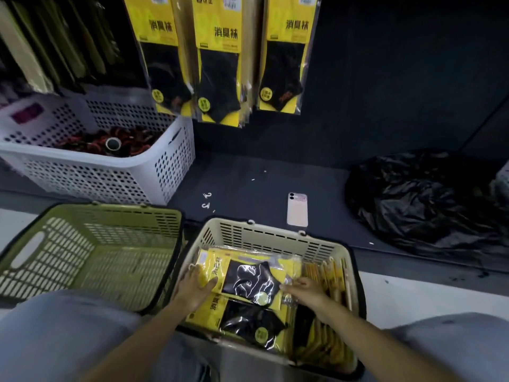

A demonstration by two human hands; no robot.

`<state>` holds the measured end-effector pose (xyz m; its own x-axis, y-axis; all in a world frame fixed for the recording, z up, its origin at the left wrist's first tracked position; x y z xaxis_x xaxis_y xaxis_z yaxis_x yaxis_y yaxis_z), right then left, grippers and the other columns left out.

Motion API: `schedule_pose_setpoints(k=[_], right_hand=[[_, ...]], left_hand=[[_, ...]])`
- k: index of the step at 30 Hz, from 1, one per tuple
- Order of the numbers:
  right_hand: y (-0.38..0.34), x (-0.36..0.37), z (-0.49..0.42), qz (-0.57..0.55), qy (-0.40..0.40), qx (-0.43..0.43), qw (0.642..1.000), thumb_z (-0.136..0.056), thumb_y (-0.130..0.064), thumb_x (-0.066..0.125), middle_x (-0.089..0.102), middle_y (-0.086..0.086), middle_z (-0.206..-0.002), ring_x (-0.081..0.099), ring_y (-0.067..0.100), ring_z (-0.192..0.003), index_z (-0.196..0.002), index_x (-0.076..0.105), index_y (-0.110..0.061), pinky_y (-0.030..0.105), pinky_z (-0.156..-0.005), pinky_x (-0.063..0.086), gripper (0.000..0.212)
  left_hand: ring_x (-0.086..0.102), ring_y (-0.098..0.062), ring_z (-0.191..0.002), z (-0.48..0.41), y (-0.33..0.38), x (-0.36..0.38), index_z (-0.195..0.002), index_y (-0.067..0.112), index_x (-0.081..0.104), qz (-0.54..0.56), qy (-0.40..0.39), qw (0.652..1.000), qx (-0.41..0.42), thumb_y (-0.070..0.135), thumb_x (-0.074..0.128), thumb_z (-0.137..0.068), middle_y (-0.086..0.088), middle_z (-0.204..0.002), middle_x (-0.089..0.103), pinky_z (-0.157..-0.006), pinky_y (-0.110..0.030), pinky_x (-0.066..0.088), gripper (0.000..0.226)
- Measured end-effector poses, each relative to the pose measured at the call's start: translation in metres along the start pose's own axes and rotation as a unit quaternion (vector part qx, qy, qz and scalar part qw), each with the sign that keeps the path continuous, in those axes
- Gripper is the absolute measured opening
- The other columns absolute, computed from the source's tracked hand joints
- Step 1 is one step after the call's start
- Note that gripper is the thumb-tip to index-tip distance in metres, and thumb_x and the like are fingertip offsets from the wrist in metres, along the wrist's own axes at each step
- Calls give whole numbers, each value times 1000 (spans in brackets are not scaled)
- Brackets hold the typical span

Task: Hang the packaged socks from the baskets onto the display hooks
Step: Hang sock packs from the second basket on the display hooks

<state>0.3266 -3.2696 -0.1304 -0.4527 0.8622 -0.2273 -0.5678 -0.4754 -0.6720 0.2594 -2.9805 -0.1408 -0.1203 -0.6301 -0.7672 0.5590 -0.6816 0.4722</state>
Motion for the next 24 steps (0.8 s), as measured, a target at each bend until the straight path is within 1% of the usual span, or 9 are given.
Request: schedule_pose_setpoints(k=[3,6,9,12,16,19,21,23,24], right_hand=[[-4,4,4,-10,5,-1,1000,-73,-46,77,47,10,-139,50,21,-113,-142,37,-11,35,-103,40,88],[-12,10,6,-28,2,-17,999,-74,-49,75,27,10,-155,33,31,-138,-150,22,-16,43,-110,31,98],[-21,18,9,-85,-37,-36,995,-73,-45,76,16,10,-159,22,32,-143,-153,8,-20,49,-114,27,108],[-30,18,14,-129,-35,-74,988,-72,-43,75,43,15,-147,48,27,-127,-150,24,-15,41,-92,49,97],[-46,-2,17,-220,-7,-115,969,-72,-37,76,56,15,-135,55,30,-122,-142,39,-9,46,-105,44,84],[-57,-13,25,-290,-49,-137,946,-70,-32,75,71,11,-112,69,24,-99,-126,58,-8,31,-76,58,63],[-61,-13,29,-285,-80,-137,945,-70,-28,75,73,9,-106,72,21,-93,-120,60,-12,26,-69,57,54],[-68,-13,31,-220,-65,-149,962,-71,-27,77,71,7,-110,70,20,-96,-125,52,-13,28,-77,55,61],[-73,-16,29,-177,-25,-168,969,-73,-25,78,67,7,-117,67,19,-102,-130,45,-12,30,-86,53,67]], left_hand=[[10,-23,-146,2,8,1,-151,11,12,-23,-23,999,9,53,46,-92,-10,-159,10,-118,-35,14,80],[12,-25,-146,6,15,3,-151,18,12,15,-50,998,28,51,51,-91,-7,-159,8,-117,-41,17,80],[18,-27,-144,9,16,4,-151,23,14,82,-62,994,23,49,58,-88,-6,-158,11,-115,-43,23,81],[32,-28,-138,9,26,1,-148,18,23,223,-27,974,-7,37,70,-82,-10,-153,28,-111,-44,32,83],[27,-31,-140,15,49,-11,-150,7,3,324,24,931,-168,50,81,-65,-12,-156,18,-113,-44,29,123],[47,-26,-126,18,74,-24,-140,12,38,529,-139,830,-109,47,73,-71,-6,-145,40,-104,-42,41,84],[62,-23,-107,21,93,-36,-122,10,58,624,-171,760,-51,35,65,-81,-5,-125,61,-91,-36,50,49],[65,-24,-104,21,108,-48,-116,10,62,649,-119,751,-22,26,63,-87,-8,-111,70,-96,-40,48,34],[65,-23,-104,21,113,-55,-116,12,62,634,-78,769,-6,24,64,-87,-7,-109,71,-99,-41,46,31]])
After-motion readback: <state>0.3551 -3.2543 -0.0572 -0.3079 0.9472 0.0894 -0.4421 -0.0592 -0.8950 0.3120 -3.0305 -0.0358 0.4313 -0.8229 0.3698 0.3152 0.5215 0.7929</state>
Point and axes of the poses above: each hand's wrist, its own z-axis away from the middle knuckle, its own x-axis out of the palm, y = z × x, the point moved 1 cm from there along -z, towards the middle knuckle
